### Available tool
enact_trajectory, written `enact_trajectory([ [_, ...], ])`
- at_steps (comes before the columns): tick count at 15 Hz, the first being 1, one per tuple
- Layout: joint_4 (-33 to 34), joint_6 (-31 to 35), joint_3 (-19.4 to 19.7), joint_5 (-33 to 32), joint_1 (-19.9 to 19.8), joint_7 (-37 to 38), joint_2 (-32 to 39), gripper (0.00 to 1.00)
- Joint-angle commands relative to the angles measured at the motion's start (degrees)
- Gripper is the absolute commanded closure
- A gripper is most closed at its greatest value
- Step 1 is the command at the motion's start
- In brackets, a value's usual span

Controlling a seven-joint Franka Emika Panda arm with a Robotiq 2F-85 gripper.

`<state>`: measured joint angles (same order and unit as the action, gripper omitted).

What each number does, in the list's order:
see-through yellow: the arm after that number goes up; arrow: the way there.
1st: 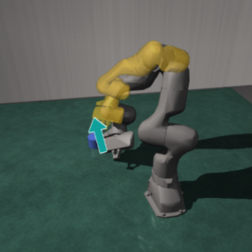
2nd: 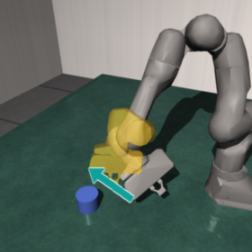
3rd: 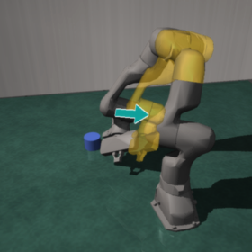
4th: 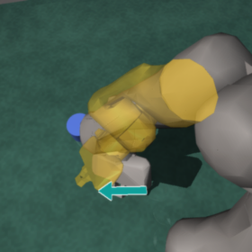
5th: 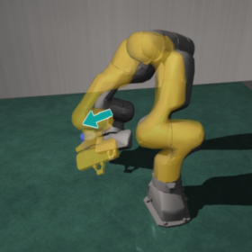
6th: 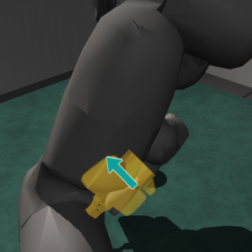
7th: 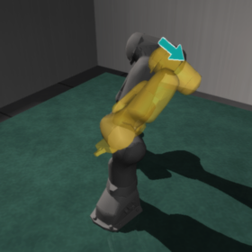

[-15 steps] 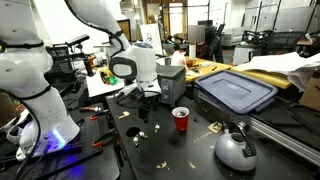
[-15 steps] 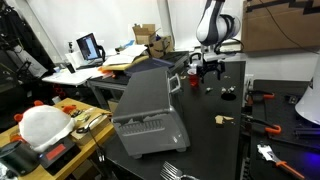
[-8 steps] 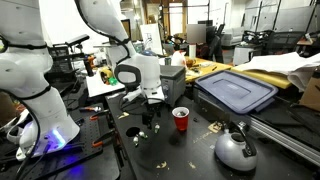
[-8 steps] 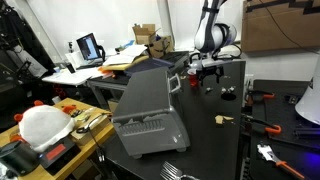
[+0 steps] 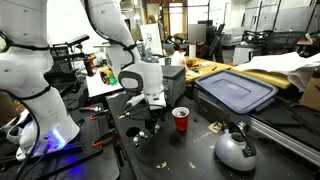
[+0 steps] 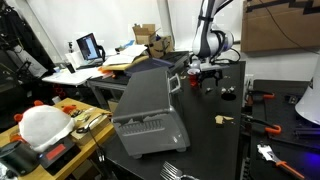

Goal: Put one piece of candy in the red cup.

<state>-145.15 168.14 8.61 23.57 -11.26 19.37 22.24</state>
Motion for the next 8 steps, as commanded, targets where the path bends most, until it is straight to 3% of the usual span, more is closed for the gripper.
enact_trajectory([
  [1,0.54,3.13,-1.77,2.92,-1.38,0.27,1.25,0.0],
  [2,0.52,3.54,-2.1,3.52,-1.58,0.15,1.41,0.0],
  [3,0.51,3.88,-2.21,3.99,-1.57,0.2,1.59,0.25],
  [5,0.43,4.5,-2.18,4.46,-1.34,0.52,1.97,0.32],
  [8,0.29,4.12,-1.15,4.22,-0.12,1.79,2.36,0.57],
])
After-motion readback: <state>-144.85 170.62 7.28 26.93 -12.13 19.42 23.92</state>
